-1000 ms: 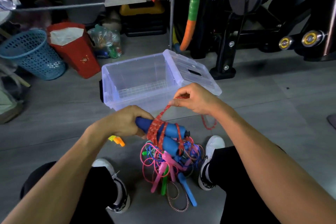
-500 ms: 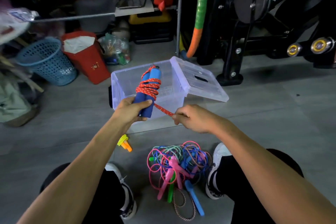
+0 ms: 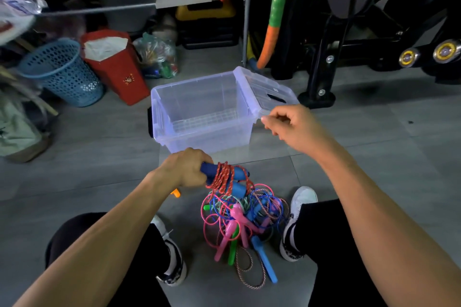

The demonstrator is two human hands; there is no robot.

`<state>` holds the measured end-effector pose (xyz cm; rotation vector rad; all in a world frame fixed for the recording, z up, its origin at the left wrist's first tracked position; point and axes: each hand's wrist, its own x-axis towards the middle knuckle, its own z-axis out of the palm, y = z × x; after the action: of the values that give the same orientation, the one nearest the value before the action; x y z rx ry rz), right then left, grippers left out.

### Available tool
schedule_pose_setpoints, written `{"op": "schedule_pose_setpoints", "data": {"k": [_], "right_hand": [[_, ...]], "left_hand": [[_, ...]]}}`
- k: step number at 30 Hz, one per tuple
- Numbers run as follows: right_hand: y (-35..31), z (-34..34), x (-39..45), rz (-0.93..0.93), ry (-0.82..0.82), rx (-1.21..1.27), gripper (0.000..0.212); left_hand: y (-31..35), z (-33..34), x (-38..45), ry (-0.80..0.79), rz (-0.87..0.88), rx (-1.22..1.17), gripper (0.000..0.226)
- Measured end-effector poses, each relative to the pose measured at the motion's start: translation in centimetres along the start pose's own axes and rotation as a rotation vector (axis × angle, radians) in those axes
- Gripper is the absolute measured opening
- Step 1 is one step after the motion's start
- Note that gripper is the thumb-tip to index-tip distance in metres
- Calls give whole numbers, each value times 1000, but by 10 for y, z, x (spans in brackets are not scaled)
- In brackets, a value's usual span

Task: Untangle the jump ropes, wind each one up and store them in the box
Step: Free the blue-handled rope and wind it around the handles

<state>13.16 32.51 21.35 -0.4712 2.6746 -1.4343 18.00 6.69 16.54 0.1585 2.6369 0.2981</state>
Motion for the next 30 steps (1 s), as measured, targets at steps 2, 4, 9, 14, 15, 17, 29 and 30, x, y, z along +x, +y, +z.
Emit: {"op": "schedule_pose_setpoints", "data": {"k": [2, 4, 9, 14, 15, 17, 29, 30], "right_hand": [[11, 4, 1, 71, -60, -101, 24], [17, 10, 1, 122, -111, -161, 19], [19, 15, 1, 89, -189, -243, 13], [15, 22, -2, -6, -410, -224, 61], [13, 29, -2, 17, -487, -211, 60], [12, 44, -3, 134, -622, -151, 45], [18, 58, -3, 400, -595, 181, 70], [19, 57, -3, 396, -567, 211, 70]], "left_hand": [[-1, 1, 2, 68, 19, -40, 15], [-2, -1, 3, 134, 27, -39, 18], [-9, -8, 1, 132, 25, -84, 23], [-10, -18, -7, -12, 100, -287, 33], [-8, -19, -10, -41, 126, -345, 34], [-6, -21, -15, -68, 170, -429, 36], [-13, -30, -23, 85, 11, -701, 37], [-13, -31, -22, 98, 5, -720, 37]]}}
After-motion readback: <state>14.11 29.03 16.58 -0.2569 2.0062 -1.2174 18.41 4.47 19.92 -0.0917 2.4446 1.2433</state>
